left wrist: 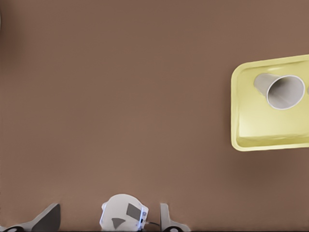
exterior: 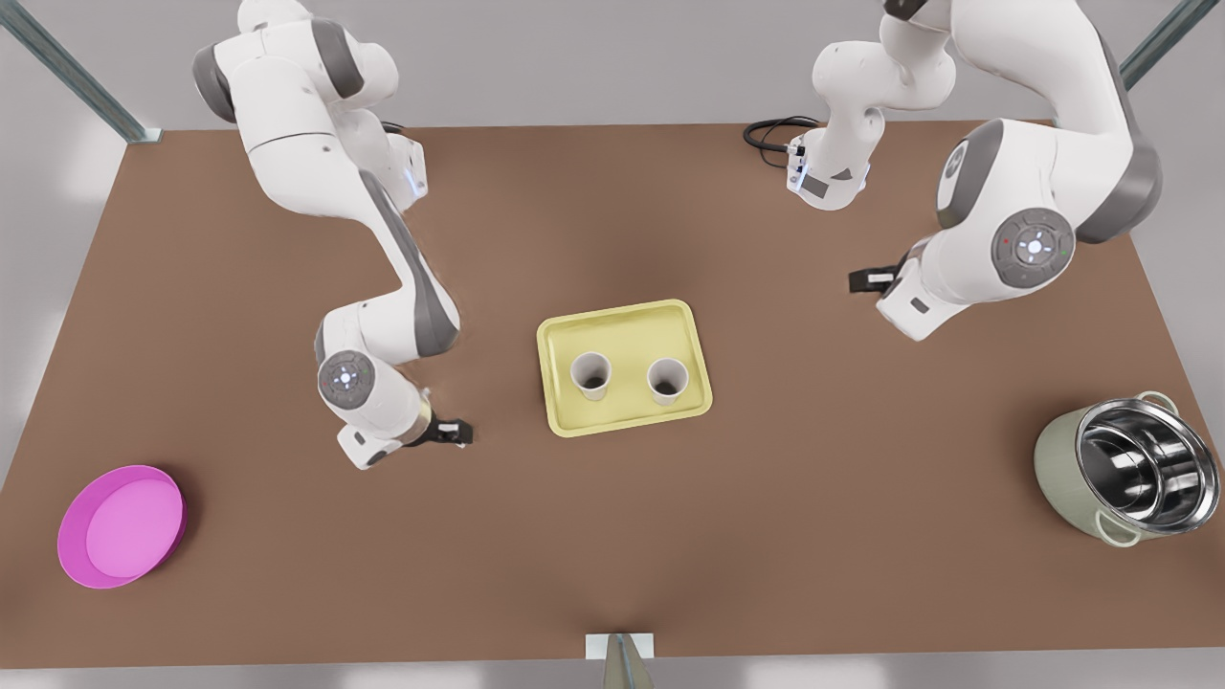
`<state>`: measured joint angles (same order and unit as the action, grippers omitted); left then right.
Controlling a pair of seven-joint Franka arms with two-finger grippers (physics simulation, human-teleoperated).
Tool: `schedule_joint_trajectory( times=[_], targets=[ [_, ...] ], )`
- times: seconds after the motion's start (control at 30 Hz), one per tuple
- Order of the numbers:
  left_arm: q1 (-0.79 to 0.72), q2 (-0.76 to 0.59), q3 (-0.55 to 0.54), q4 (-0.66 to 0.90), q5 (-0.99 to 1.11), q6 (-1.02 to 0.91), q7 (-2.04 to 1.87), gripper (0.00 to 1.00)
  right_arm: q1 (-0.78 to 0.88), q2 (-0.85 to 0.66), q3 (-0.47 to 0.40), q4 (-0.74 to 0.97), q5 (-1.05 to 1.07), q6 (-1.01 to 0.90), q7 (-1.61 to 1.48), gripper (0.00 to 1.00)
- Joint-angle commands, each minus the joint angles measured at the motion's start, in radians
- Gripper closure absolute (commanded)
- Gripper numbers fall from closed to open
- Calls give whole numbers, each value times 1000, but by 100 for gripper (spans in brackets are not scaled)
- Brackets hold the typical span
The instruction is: Use both arms to respectively pick up the white IKEA cups from the middle-left and middle-right positions, then place the white IKEA cups onto the middle-middle tray, ensuring that the cups remain upright and do not tip over
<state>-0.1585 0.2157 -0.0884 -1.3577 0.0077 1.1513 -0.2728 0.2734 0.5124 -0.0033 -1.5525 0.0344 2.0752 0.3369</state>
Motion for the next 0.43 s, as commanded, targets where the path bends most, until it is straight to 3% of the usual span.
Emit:
schedule_joint_trajectory(
  times=[0.0,0.17,0.4],
  targets=[
    [2,-1,-1,0,-2,-64,106,0,-39,-58,-7,11,-116,-171,-317,0],
    [10,5,-1,-4,2,-68,107,0,-53,-348,-4,11,-60,-441,-357,0],
    [11,11,-1,-11,-2,-74,107,0,-79,-456,-11,-4,-70,-506,-420,0]
  ],
)
